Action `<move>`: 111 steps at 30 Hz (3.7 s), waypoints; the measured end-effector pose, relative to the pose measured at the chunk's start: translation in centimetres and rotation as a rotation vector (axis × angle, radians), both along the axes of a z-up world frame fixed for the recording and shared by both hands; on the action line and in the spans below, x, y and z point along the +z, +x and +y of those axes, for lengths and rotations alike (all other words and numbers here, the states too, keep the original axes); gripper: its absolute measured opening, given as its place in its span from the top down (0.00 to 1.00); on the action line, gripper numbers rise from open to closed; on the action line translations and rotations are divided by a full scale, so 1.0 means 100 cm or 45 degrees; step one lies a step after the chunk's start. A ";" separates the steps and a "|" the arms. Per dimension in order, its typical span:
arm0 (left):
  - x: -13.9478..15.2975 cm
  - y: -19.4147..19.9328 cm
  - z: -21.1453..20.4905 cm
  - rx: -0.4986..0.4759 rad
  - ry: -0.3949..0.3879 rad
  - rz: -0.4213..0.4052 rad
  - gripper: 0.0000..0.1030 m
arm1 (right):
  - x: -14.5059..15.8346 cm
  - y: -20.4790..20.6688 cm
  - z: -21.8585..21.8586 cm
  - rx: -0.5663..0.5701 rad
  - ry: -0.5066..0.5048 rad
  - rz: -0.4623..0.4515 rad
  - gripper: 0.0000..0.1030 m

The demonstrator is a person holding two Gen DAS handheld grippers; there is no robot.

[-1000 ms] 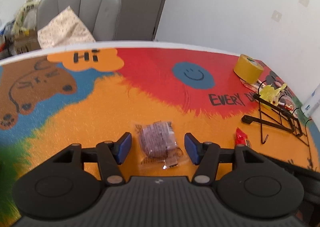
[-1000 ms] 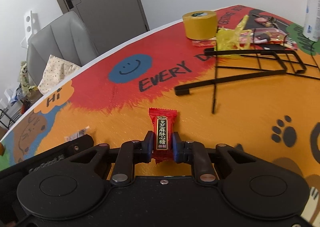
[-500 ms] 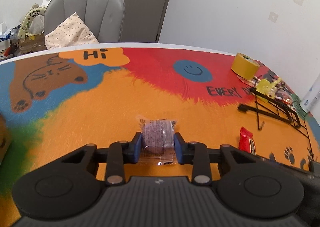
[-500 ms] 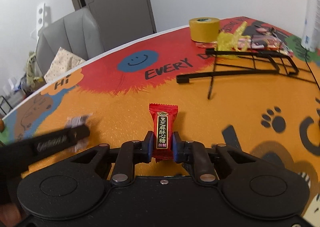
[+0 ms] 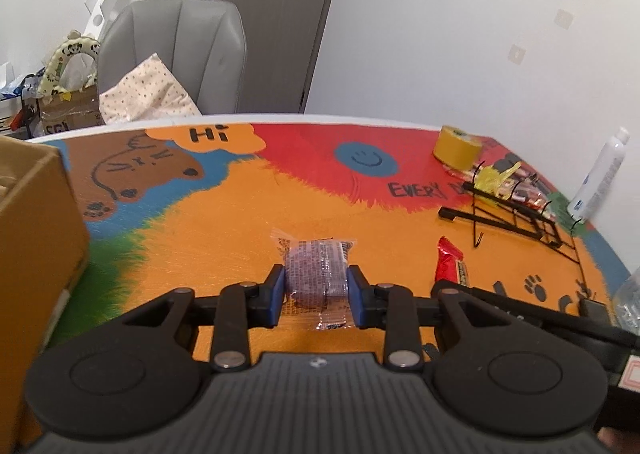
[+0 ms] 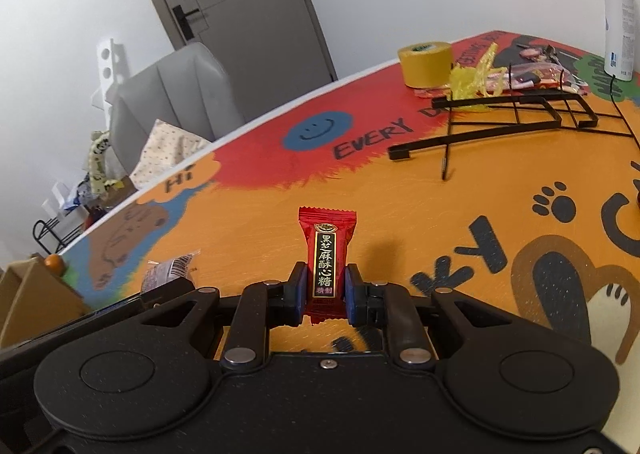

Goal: Organize snacks

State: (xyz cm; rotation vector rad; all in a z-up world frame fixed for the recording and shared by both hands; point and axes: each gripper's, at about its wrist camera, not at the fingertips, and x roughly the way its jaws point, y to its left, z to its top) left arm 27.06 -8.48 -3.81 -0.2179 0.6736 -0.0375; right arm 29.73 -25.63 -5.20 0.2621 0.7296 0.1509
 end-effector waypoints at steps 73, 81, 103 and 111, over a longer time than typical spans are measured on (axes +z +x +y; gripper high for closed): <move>0.056 -0.141 0.242 0.494 -0.055 -0.171 0.39 | 0.076 -0.098 0.230 0.597 0.019 -0.160 0.82; 0.059 -0.148 0.237 0.496 -0.045 -0.172 0.30 | 0.079 -0.108 0.232 0.642 0.023 -0.162 0.73; 0.076 -0.166 0.182 0.395 0.087 -0.196 0.08 | 0.086 -0.127 0.138 0.391 0.052 -0.219 0.07; 0.080 -0.174 0.157 0.322 0.097 -0.201 0.06 | 0.090 -0.140 0.102 0.312 0.002 -0.234 0.00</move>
